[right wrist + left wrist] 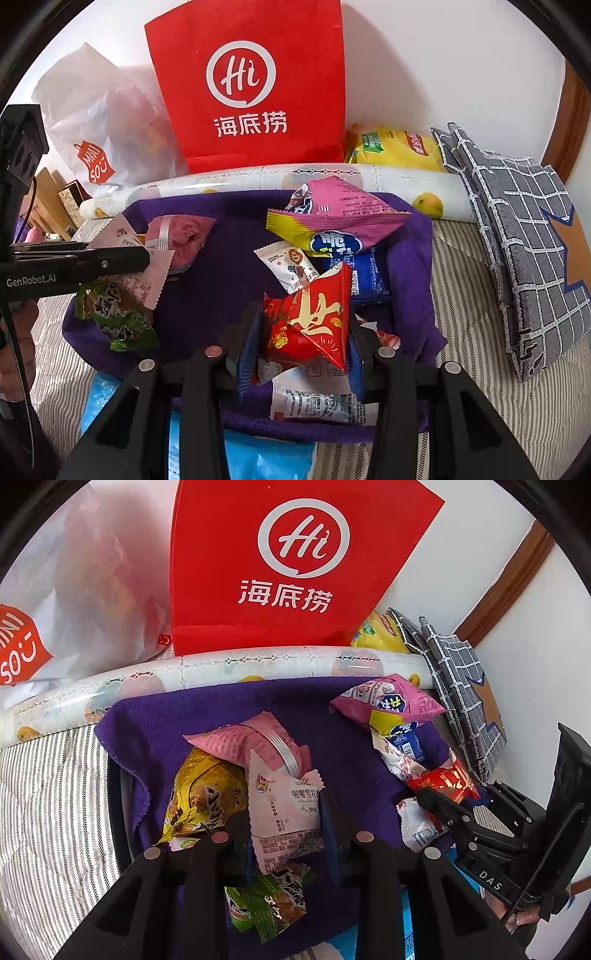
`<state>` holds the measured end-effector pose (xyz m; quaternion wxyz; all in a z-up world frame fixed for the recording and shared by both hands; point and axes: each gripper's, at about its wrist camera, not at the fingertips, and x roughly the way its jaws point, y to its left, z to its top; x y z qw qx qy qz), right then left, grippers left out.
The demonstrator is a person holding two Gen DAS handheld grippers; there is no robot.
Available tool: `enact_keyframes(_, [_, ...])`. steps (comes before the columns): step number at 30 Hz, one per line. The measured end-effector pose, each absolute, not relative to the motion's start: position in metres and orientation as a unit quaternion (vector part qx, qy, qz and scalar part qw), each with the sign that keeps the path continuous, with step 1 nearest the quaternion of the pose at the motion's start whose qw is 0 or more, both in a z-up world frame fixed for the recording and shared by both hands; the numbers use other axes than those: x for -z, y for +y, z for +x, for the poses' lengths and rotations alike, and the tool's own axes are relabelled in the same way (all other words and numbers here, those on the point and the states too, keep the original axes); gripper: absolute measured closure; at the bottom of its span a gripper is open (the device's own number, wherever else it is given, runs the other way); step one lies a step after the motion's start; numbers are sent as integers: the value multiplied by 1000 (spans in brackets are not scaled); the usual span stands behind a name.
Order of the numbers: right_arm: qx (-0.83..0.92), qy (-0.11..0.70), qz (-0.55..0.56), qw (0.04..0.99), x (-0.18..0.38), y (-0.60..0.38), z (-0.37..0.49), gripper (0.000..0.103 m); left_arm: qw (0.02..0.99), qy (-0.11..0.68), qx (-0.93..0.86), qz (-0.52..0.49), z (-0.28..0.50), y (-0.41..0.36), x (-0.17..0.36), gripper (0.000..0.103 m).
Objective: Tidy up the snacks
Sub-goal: 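Lower both packets onto the purple towel and open both tools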
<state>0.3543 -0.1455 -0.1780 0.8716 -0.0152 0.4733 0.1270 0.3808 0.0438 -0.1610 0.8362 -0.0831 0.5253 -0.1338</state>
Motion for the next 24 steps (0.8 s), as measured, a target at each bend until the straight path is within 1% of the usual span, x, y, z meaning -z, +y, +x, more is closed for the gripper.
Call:
enact_keyframes(8, [-126, 478, -10, 869, 180, -148, 356, 59, 834, 529, 138, -78, 380, 41, 163, 75])
enact_keyframes(11, [-124, 479, -9, 869, 180, -148, 356, 57, 834, 528, 139, -78, 380, 42, 162, 75])
enact_keyframes(16, [-122, 472, -13, 873, 177, -148, 354, 49, 834, 528, 140, -77, 380, 42, 162, 74])
enact_keyframes(18, [-121, 466, -17, 877, 175, -147, 352, 38, 833, 529, 143, -78, 379, 41, 161, 74])
enact_keyframes(19, [-122, 463, -18, 878, 174, -147, 351, 37, 833, 529, 145, -77, 379, 41, 160, 74])
enact_keyframes(22, [-127, 460, -18, 879, 172, -146, 350, 34, 835, 525, 149, -78, 378, 41, 157, 69])
enact_keyframes(24, [-129, 457, -17, 880, 170, -146, 349, 34, 837, 518, 154, -83, 377, 41, 154, 61])
